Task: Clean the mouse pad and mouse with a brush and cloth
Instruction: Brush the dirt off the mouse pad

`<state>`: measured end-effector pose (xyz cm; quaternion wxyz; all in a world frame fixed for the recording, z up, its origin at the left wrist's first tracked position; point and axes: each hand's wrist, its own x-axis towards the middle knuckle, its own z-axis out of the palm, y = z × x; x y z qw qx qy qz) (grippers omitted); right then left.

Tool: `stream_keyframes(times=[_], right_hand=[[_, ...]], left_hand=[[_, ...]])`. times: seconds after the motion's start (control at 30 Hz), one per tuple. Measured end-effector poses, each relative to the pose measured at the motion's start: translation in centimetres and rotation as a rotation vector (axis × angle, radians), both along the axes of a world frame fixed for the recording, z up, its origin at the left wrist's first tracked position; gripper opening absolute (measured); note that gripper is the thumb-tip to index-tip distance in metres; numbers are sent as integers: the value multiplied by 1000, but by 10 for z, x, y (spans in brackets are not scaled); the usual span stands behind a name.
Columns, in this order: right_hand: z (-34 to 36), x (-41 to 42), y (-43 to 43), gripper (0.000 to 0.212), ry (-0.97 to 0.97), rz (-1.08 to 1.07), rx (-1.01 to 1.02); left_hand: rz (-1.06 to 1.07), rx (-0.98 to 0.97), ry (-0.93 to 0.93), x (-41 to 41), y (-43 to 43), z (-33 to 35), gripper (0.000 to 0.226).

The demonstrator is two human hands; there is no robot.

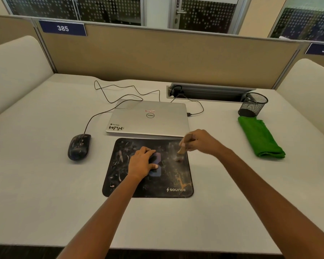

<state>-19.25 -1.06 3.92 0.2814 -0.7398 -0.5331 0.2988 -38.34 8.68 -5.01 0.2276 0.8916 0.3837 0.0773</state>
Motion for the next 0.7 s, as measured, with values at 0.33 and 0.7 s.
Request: stream_keyframes(times=[0.33, 0.7], right_hand=[[-20, -23, 14, 22, -140, -74, 157], [-3, -5, 16, 17, -45, -151, 226]], left_hand=[[-14, 8, 12, 0, 0, 1, 56], [-6, 3, 26, -1, 0, 0, 56]])
